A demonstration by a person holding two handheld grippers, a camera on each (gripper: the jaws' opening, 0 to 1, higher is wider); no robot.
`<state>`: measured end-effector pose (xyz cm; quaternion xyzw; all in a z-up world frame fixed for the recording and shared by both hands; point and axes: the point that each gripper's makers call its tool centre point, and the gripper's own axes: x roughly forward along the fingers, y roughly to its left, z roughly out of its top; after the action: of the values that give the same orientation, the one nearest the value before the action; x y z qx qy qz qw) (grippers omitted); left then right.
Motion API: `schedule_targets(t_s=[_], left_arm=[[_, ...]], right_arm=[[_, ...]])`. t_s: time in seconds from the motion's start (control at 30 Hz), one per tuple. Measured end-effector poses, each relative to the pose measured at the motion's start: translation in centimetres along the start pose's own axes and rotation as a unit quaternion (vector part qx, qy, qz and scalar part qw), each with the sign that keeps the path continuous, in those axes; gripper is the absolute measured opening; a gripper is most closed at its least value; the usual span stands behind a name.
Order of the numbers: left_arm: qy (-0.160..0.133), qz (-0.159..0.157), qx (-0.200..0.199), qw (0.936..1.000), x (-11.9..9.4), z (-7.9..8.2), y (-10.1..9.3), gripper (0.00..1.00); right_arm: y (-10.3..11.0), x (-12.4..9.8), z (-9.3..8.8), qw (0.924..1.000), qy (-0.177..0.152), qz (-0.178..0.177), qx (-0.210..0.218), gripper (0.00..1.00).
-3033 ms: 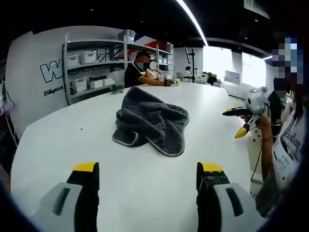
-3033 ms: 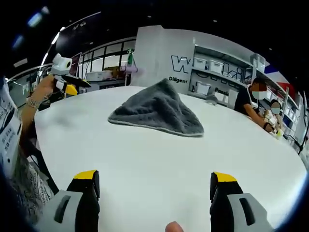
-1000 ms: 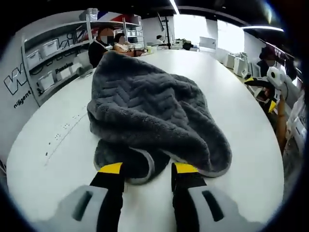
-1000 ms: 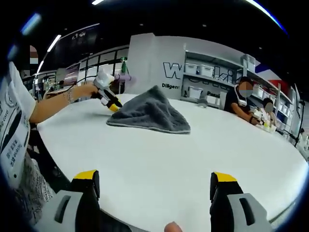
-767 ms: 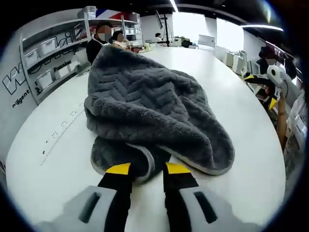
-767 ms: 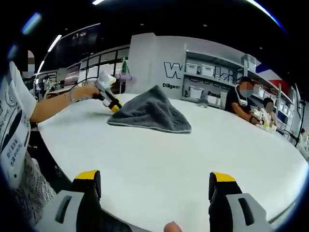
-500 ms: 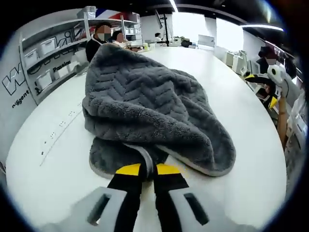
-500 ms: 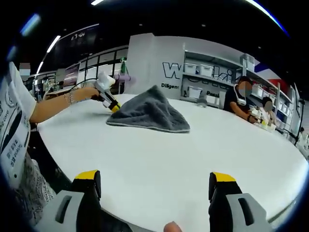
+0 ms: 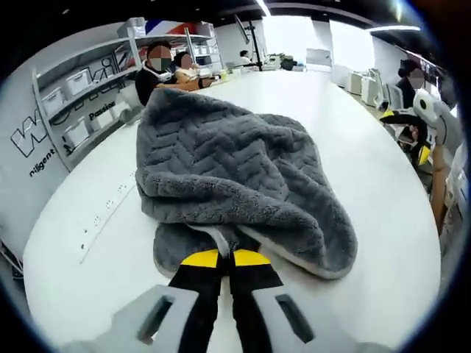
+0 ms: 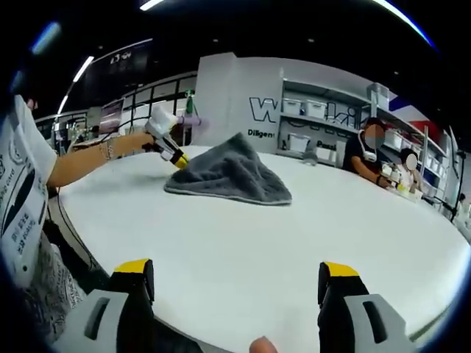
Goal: Fold the towel on the table until its edges align and the towel forms a compact rectangular stack.
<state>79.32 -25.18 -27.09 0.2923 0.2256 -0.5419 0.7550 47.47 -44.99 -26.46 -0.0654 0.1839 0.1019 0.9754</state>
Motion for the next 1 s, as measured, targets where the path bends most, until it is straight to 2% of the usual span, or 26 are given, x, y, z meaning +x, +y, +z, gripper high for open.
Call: schedule_targets(t_s=[0.23, 0.4, 1.0], left_arm=[[-0.027, 0.029, 0.018, 0.999, -1.5, 2.7, 0.7, 0.05], [-0.044, 0.029, 0.017, 0.9985, -2.2, 4.2, 0.8, 0.05], [-0.09, 0.037, 0.044, 0.9943, -4.6, 9.9, 1.1, 0.04]], right_arm=[[0.1, -0.2, 0.2, 1.0, -0.006, 0.001, 0.0, 0.96], [0.5, -0.2, 0.3, 0.9998, -0.014, 0.012, 0.0, 0.96], [0.1, -1.1, -0.1, 0.9995, -0.025, 0.005, 0.021, 0.96]])
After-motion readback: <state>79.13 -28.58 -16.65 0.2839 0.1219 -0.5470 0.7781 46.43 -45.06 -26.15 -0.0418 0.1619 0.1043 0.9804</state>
